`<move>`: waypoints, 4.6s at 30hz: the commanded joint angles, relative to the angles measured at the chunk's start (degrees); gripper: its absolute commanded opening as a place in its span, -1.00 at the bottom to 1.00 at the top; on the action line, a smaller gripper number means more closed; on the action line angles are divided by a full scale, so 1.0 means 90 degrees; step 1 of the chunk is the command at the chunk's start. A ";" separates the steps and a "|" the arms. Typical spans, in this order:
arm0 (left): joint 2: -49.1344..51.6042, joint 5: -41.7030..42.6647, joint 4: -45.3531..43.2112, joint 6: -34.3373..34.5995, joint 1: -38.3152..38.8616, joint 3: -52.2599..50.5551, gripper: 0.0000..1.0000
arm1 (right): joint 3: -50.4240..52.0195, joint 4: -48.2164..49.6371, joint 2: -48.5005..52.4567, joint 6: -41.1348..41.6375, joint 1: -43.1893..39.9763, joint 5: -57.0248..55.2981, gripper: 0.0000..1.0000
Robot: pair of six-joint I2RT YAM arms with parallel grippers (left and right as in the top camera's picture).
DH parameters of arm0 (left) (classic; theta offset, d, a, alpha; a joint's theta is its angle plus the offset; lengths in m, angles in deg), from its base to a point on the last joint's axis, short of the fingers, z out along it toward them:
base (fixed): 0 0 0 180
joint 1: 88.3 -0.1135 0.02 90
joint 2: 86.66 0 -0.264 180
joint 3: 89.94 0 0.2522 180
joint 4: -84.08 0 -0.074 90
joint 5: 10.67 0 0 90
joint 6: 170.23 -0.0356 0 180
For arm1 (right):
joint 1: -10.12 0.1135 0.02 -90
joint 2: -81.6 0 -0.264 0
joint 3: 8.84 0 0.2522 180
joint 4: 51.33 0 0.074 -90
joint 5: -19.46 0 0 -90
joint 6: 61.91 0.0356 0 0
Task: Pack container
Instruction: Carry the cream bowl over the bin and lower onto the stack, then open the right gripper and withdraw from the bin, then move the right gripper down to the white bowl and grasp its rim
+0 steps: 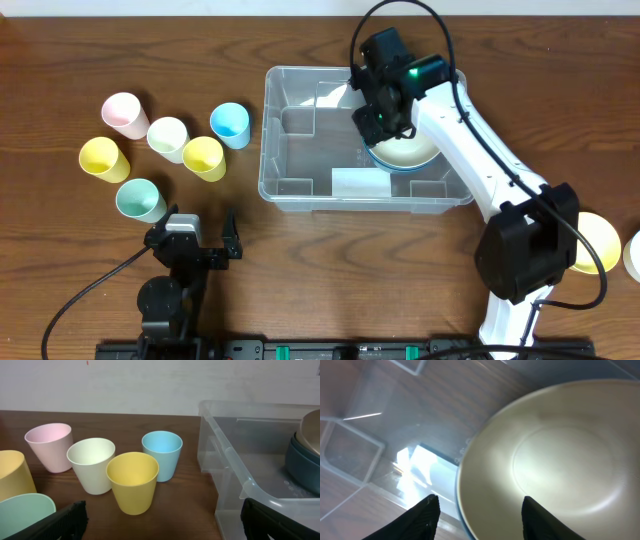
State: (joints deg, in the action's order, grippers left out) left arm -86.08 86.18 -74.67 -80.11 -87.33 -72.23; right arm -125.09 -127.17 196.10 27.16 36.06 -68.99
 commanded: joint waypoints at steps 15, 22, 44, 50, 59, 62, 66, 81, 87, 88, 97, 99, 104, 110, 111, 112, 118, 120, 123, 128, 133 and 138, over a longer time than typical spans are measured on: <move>-0.0039 -0.0075 0.0063 -0.0056 0.0022 -0.0187 0.96 | -0.0850 -0.0500 -0.0114 -0.0092 0.0270 -0.0457 -0.14; -0.0039 -0.0075 0.0063 -0.0056 0.0022 -0.0187 0.96 | -0.0850 -0.0498 -0.0114 -0.0095 -0.0124 -0.1348 -0.56; -0.0039 -0.0075 0.0063 -0.0056 0.0022 -0.0187 0.96 | -0.0721 0.0012 -0.0102 -0.0097 -0.1353 -0.1246 -0.89; -0.0039 -0.0075 0.0063 -0.0056 0.0022 -0.0187 0.96 | -0.0410 0.0243 -0.0102 -0.0097 -0.1554 -0.1241 -0.90; -0.0039 -0.0075 0.0063 -0.0056 0.0022 -0.0187 0.96 | 0.0131 0.0658 -0.0102 -0.0090 -0.1596 -0.1197 -0.90; -0.0039 -0.0075 0.0066 -0.0056 0.0022 -0.0187 0.96 | 0.0321 0.0809 -0.0102 -0.0063 -0.1596 -0.1144 -0.90; -0.0039 -0.0075 0.0063 -0.0056 0.0022 -0.0187 0.96 | 0.0622 0.1025 -0.0102 -0.0044 -0.1596 -0.1141 -0.88; -0.0039 -0.0075 0.0066 -0.0056 0.0022 -0.0187 0.96 | -0.0515 0.0202 -0.0291 -0.0044 -0.1588 -0.1098 -0.90; -0.0039 -0.0075 0.0063 -0.0056 0.0022 -0.0187 0.96 | -0.1773 -0.0928 -0.0534 0.0272 -0.1732 -0.1076 0.01; -0.0039 -0.0075 0.0063 -0.0056 0.0022 -0.0187 0.96 | -0.1902 -0.1076 -0.0554 0.0347 -0.1802 -0.1073 0.08; -0.0039 -0.0075 0.0066 -0.0056 0.0022 -0.0187 0.96 | -0.2047 -0.1994 -0.0687 0.1151 -0.2800 -0.0947 0.43; -0.0039 -0.0075 0.0063 -0.0056 0.0022 -0.0187 0.96 | -0.2047 -0.2222 -0.0699 0.1350 -0.3024 -0.0952 0.43; -0.0039 -0.0075 0.0063 -0.0056 0.0022 -0.0187 0.96 | -0.2038 -0.2739 -0.0699 0.1775 -0.3648 -0.0622 0.43; -0.0039 -0.0075 0.0063 -0.0056 0.0022 -0.0187 0.96 | -0.1914 -0.3169 -0.0699 0.1821 -0.4216 -0.0406 0.40; -0.0039 -0.0075 0.0063 -0.0056 0.0022 -0.0187 0.96 | -0.1875 -0.3247 -0.0699 0.1826 -0.4262 -0.0403 0.40; -0.0039 -0.0075 0.0063 -0.0056 0.0022 -0.0187 0.96 | -0.1831 -0.3317 -0.0699 0.1868 -0.4299 -0.0406 0.40; -0.0039 -0.0075 0.0066 -0.0056 0.0022 -0.0187 0.96 | -0.1061 -0.3174 -0.0923 0.1919 -0.4352 -0.0420 0.36; -0.0039 -0.0075 0.0063 -0.0056 0.0022 -0.0187 0.96 | -0.0483 -0.2858 -0.1158 0.2018 -0.4352 -0.0454 0.36; -0.0039 -0.0075 0.0063 -0.0056 0.0022 -0.0187 0.96 | 0.0578 -0.2249 -0.1637 0.2203 -0.4384 -0.0449 0.36; -0.0039 -0.0075 0.0063 -0.0056 0.0022 -0.0187 0.96 | 0.2339 -0.1292 -0.2560 0.2450 -0.4410 -0.0374 0.36; -0.0039 -0.0075 0.0063 -0.0056 0.0022 -0.0187 0.96 | 0.3631 -0.0534 -0.3123 0.2635 -0.4410 -0.0335 0.33; -0.0039 -0.0075 0.0063 -0.0056 0.0022 -0.0187 0.96 | 0.4716 0.0406 -0.3186 0.3135 -0.4410 -0.0330 0.23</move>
State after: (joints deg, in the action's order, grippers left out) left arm -86.08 86.18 -74.67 -80.11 -87.33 -72.23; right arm -87.52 -126.34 167.80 50.72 -2.96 -72.16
